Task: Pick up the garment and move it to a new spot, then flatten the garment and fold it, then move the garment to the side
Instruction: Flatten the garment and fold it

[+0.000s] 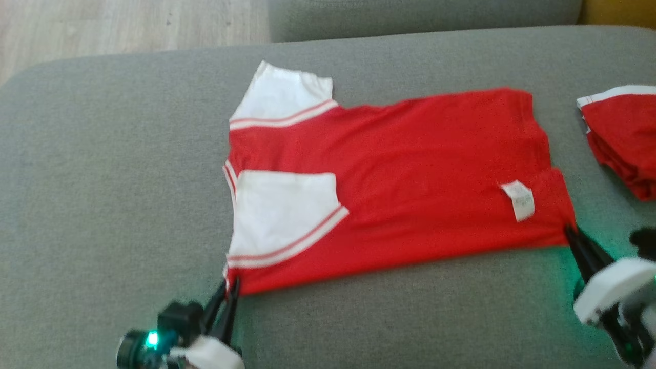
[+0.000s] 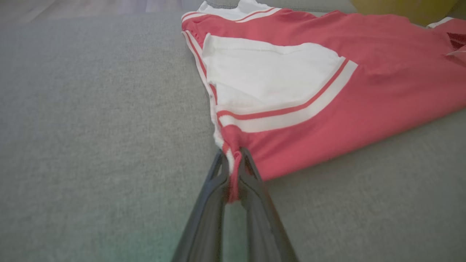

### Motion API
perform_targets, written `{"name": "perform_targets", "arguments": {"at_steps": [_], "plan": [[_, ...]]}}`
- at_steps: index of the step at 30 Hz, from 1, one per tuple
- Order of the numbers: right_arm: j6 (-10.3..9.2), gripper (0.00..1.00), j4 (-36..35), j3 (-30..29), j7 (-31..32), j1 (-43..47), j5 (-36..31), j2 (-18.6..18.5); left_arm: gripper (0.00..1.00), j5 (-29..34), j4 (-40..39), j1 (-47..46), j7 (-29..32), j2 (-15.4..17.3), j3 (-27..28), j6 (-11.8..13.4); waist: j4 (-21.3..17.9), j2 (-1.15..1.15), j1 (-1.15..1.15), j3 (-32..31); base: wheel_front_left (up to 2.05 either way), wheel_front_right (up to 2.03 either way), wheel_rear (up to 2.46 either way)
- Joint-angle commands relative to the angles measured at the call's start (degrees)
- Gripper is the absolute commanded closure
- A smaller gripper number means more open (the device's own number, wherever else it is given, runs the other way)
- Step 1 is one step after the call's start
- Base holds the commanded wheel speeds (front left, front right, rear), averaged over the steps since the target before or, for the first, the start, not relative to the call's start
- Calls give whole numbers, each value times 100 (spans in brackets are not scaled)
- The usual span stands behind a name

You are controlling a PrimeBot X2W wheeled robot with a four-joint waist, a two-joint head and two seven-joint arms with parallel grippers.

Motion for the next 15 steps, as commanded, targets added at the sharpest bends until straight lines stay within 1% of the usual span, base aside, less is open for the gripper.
{"name": "perform_targets", "arguments": {"at_steps": [1, 8, 15], "plan": [[36, 100, -205, 33, -99, 248, 94, -296, 100, 17, -270, 45, -23, 246, 140, 102, 41, 0, 1, -66, 0, 0, 0], [36, 100, -641, -136, -132, 1037, 145, -535, 100, 53, -832, 463, -14, 422, 74, 280, 140, 0, 1, -151, 0, 0, 0], [36, 100, -960, -596, -40, 1518, -16, -429, 100, 21, -980, 582, 22, 503, 56, 322, 156, 0, 1, -132, 0, 0, 0]]}}
